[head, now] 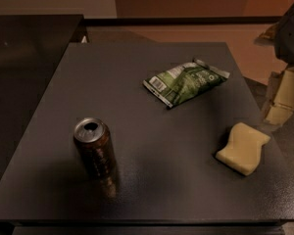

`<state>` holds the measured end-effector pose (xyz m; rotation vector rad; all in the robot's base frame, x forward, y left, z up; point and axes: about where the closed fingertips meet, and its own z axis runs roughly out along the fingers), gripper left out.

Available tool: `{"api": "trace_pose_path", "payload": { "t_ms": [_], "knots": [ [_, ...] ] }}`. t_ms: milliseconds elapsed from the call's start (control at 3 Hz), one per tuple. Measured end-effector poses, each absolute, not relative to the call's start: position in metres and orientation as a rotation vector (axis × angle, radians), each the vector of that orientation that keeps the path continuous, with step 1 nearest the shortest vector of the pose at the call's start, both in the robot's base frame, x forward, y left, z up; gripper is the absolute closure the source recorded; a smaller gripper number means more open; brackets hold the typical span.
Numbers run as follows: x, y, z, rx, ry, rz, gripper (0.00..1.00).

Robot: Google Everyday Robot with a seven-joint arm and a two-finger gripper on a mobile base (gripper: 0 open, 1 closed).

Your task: Move sponge near orange can

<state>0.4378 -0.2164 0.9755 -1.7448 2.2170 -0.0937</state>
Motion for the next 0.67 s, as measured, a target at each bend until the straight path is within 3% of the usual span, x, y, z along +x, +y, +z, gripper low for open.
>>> {"api": "trace_pose_path", "payload": {
  "t_ms": [667],
  "knots": [
    [0.429, -0.223, 0.955, -1.842, 2.187, -0.065, 0.0]
  ]
}}
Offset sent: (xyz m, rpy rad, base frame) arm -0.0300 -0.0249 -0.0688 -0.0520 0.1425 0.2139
